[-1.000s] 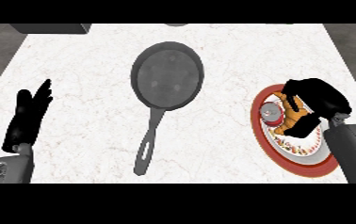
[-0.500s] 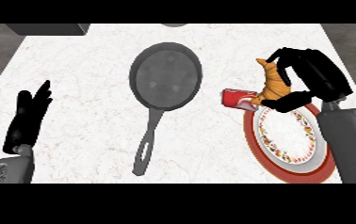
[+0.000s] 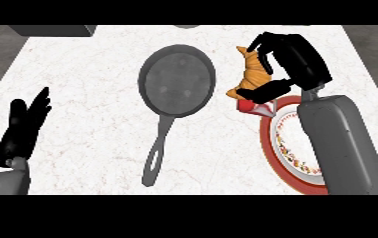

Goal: Pick the croissant from the plate and place it in the pan

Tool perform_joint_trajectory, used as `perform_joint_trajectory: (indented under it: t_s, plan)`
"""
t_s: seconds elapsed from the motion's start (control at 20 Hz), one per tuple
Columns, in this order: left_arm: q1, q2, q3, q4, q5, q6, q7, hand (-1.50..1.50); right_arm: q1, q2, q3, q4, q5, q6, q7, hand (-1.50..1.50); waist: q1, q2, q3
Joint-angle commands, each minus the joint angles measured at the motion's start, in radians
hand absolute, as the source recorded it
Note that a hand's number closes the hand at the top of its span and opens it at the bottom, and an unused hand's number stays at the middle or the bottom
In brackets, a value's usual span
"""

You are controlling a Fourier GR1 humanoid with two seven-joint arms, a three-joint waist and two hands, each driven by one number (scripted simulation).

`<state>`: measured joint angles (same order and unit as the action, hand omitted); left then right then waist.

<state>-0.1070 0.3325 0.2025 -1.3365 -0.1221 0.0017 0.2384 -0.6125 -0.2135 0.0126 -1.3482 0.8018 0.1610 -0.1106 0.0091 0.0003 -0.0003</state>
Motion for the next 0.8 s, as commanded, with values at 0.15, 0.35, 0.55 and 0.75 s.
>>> perform_joint_trajectory:
  t_s: [0.15, 0.35, 0.55, 0.75]
  plan:
    - [-0.074, -0.021, -0.011, 0.077, -0.026, 0.021, -0.018, 0.00, -0.216, 0.190, -0.003, 0.325, 0.027, -0.139, 0.056, 1.50, 0.014, 0.011, 0.000]
    - [-0.022, -0.010, -0.004, -0.011, -0.013, 0.003, -0.001, 0.00, -0.354, 0.210, 0.005, 0.473, -0.047, -0.173, 0.128, 1.50, 0.024, 0.006, 0.000]
    - [-0.061, -0.040, -0.023, 0.029, -0.026, 0.018, -0.010, 0.00, -0.410, 0.212, 0.043, 0.714, -0.085, -0.313, 0.071, 1.50, 0.038, 0.013, 0.000]
    - [-0.121, 0.007, -0.019, 0.031, -0.023, -0.022, 0.037, 0.00, -0.497, 0.213, 0.011, 0.890, -0.126, -0.366, 0.022, 1.50, 0.062, 0.023, 0.001]
